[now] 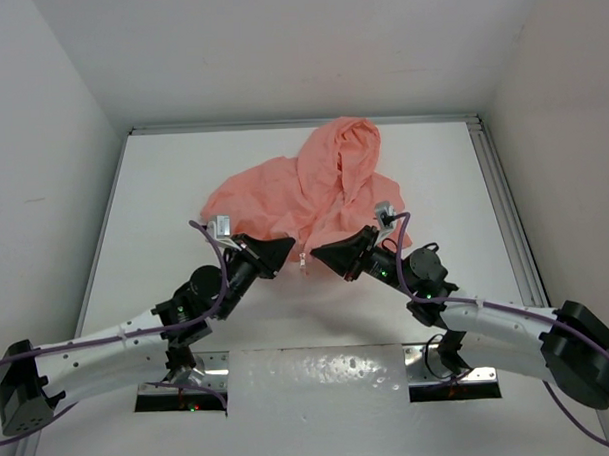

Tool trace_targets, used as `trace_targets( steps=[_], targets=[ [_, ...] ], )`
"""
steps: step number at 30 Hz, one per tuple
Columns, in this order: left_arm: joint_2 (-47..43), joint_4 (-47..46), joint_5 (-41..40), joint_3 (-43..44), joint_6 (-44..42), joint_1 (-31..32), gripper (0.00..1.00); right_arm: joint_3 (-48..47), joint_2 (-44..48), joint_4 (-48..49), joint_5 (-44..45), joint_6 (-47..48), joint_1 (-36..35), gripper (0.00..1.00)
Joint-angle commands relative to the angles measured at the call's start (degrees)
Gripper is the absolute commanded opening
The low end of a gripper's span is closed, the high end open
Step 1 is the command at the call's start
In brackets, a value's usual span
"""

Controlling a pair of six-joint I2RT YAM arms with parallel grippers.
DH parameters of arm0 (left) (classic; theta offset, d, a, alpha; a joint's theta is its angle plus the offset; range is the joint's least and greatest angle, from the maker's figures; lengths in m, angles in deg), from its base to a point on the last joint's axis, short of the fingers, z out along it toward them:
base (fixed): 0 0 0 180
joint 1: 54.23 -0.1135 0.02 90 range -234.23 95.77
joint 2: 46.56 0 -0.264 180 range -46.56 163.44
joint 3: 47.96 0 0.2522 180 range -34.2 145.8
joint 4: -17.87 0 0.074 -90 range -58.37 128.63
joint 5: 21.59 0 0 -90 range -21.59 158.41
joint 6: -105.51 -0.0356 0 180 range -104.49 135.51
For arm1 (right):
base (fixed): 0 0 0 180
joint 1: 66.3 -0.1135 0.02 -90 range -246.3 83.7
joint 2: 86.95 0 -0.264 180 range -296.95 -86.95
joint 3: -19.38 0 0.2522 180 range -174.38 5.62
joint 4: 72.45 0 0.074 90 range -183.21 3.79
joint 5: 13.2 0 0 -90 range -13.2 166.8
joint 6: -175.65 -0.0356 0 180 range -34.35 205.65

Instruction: Zip up the jacket

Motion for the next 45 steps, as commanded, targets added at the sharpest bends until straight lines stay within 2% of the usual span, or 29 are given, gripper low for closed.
trace_targets(
  steps=[1, 14, 22, 24, 45],
  targets=[
    [0.37, -1.29, 0.08, 1.61, 0.35, -0.40, 0.00, -1.27, 1.11, 1.81, 0.73, 1.61, 0.31, 0.00],
    [1.68, -1.64, -2.02, 1.17, 0.00, -0.14, 0.00, -2.41, 2.16, -3.37, 3.01, 3.54, 0.22, 0.00],
    [5.28, -0.50, -14.85, 2.48, -3.07, 2.85, 0.00, -5.66, 3.66, -14.26, 8.37, 3.45, -0.22, 0.00],
    [5.64, -0.58, -15.12, 2.92, -3.34, 2.94, 0.00, -6.90, 3.66, -16.64, 9.34, 4.60, -0.92, 0.00],
    [8.01, -6.56, -10.29, 0.99, -3.25, 2.94, 0.00, -8.48, 0.84, -16.91, 9.07, 6.88, -2.24, 0.00]
  ],
)
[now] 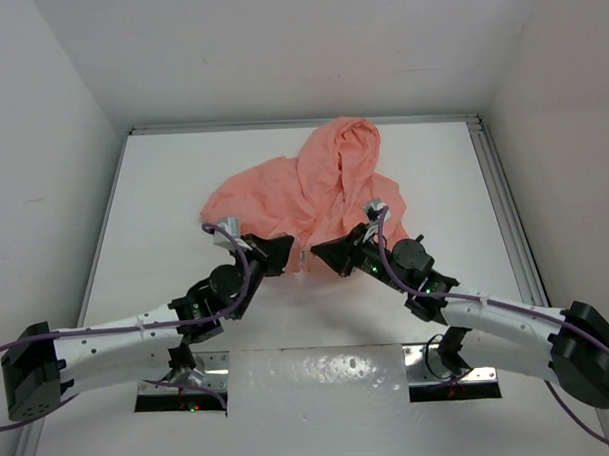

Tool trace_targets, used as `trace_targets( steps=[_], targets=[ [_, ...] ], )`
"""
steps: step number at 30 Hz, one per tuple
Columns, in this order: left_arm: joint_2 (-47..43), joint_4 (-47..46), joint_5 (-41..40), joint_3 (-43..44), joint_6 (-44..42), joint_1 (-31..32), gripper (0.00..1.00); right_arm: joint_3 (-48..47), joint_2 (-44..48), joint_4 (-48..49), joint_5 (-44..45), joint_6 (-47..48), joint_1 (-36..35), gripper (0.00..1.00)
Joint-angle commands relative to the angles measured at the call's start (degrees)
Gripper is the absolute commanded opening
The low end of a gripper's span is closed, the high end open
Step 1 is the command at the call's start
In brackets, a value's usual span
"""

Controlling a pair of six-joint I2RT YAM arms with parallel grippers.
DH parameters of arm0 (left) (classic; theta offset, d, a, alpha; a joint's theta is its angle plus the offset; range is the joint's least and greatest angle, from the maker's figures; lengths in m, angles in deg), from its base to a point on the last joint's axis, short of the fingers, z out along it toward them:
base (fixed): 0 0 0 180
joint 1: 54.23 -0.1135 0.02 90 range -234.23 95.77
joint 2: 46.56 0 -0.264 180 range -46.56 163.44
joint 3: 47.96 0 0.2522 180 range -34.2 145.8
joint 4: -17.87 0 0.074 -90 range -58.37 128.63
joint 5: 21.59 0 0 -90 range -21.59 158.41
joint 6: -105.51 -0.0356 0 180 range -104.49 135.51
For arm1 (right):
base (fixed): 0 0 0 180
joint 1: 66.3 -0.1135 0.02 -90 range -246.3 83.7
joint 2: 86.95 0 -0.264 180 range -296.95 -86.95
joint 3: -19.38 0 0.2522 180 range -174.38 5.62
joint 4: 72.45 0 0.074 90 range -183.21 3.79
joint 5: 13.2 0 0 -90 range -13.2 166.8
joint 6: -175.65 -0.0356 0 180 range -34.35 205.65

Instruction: Zip up the jacket

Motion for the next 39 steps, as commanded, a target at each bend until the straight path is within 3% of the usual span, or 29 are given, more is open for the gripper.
trace_targets(
  steps=[1, 39],
  targets=[
    [0.30, -3.44, 1.21, 0.77, 0.07, 0.43, 0.00, -2.88, 0.21, 2.08, 0.60, 1.60, -0.64, 0.00],
    [1.88, -4.40, 2.70, 0.25, 0.95, 0.60, 0.00, -1.83, 2.15, 1.99, 2.53, 2.39, -0.82, 0.00]
  ],
)
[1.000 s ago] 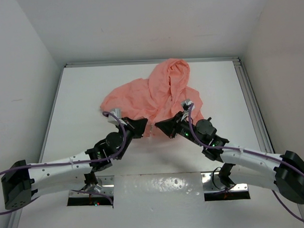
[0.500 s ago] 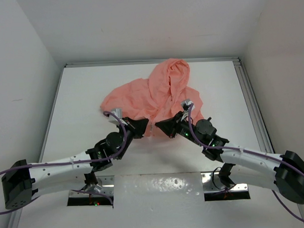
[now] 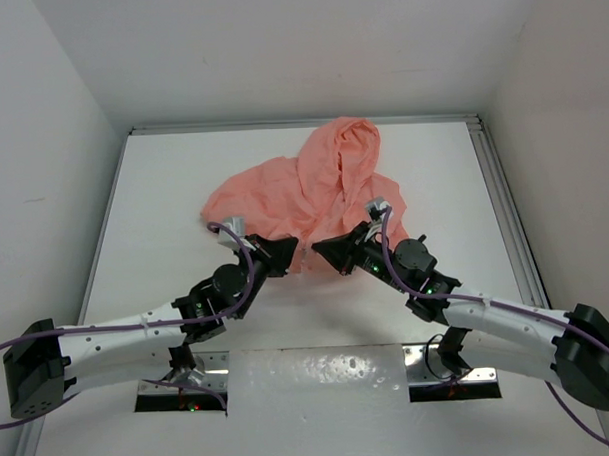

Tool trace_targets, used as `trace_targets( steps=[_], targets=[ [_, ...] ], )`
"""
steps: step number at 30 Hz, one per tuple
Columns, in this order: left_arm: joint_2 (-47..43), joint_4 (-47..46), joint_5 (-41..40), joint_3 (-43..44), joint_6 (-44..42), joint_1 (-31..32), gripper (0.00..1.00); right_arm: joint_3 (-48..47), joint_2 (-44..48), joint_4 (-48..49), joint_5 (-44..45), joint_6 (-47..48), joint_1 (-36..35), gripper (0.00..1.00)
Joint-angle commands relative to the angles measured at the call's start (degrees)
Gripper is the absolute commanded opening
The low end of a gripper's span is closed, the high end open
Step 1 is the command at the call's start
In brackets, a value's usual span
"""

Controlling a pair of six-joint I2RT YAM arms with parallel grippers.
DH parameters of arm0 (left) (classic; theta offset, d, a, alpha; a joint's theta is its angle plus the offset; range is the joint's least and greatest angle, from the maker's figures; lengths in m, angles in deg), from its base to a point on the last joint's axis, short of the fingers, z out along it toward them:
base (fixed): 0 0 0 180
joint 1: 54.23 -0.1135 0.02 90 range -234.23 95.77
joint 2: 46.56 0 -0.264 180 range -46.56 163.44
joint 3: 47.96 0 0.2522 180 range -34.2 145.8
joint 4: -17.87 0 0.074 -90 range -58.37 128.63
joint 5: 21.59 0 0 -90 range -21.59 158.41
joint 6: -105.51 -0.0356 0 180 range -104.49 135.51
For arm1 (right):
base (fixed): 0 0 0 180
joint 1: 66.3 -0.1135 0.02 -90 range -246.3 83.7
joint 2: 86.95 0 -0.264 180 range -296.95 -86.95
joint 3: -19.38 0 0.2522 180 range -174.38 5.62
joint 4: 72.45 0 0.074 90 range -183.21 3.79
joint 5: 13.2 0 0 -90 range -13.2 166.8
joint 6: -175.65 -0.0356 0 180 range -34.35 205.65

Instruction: Zip up the jacket

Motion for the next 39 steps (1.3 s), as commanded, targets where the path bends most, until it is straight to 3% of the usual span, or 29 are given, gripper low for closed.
trace_targets(
  steps=[1, 24, 33, 39],
  targets=[
    [0.07, -3.20, 0.45, 0.16, 0.69, 0.60, 0.00, -1.48, 0.77, 2.41, 1.15, 0.84, -0.40, 0.00],
    [0.86, -3.38, 0.19, 0.33, 0.43, 1.92, 0.00, -3.50, -1.26, 3.83, 5.28, -1.45, -1.28, 0.00],
    [1.56, -4.69, 3.61, 0.51, 1.03, 1.84, 0.00, -4.29, -2.13, 4.26, 7.13, -1.36, -1.28, 0.00],
    [-2.73, -3.73, 6.60, 0.60, 3.23, 1.84, 0.00, -2.10, -2.66, 7.86, 5.55, -2.86, -1.20, 0.00]
  ],
)
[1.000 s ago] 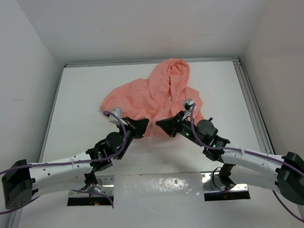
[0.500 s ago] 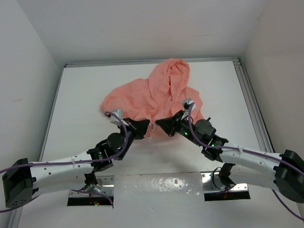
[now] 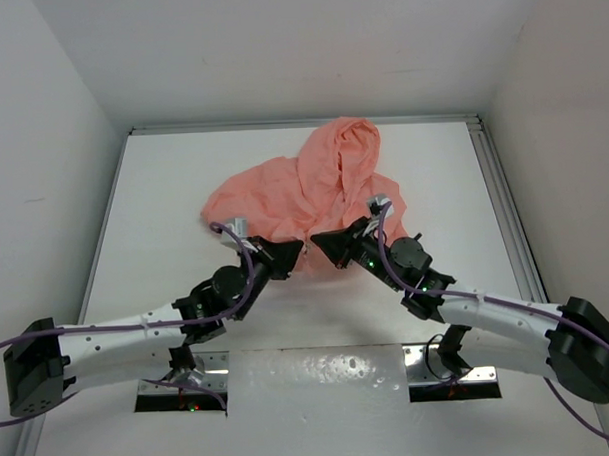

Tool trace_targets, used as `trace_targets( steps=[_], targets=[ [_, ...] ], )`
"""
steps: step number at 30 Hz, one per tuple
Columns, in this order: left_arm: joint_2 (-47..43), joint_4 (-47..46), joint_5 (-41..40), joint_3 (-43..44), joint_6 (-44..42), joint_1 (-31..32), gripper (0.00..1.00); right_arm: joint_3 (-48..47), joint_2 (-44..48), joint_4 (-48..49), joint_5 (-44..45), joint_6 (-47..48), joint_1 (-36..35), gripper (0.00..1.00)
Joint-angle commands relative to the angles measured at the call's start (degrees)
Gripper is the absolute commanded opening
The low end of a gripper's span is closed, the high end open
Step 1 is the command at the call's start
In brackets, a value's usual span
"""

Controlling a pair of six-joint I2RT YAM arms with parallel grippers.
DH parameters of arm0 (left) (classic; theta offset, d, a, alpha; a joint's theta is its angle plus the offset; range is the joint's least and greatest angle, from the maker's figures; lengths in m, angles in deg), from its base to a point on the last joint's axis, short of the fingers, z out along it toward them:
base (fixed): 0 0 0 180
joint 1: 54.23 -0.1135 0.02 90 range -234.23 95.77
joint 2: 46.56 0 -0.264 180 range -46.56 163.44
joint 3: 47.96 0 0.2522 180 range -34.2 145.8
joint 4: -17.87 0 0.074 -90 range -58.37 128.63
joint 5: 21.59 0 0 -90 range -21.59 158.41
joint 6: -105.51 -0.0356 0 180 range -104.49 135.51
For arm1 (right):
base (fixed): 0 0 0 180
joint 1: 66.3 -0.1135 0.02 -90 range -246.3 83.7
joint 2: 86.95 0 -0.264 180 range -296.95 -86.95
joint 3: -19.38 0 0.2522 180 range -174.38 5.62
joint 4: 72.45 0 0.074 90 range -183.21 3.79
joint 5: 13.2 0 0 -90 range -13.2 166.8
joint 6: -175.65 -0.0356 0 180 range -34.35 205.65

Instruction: Zip up the jacket

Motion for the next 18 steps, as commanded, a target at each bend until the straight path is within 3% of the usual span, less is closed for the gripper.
trace_targets(
  steps=[1, 18],
  targets=[
    [-3.68, -2.18, 3.89, 0.86, 2.08, 0.85, 0.00, -0.35, 0.46, 5.76, -0.64, -1.15, -0.23, 0.00],
    [-5.62, 2.75, 6.97, 1.91, 13.07, 0.68, 0.00, 6.51, 6.87, 22.20, -4.06, -4.14, -0.50, 0.00]
  ],
)
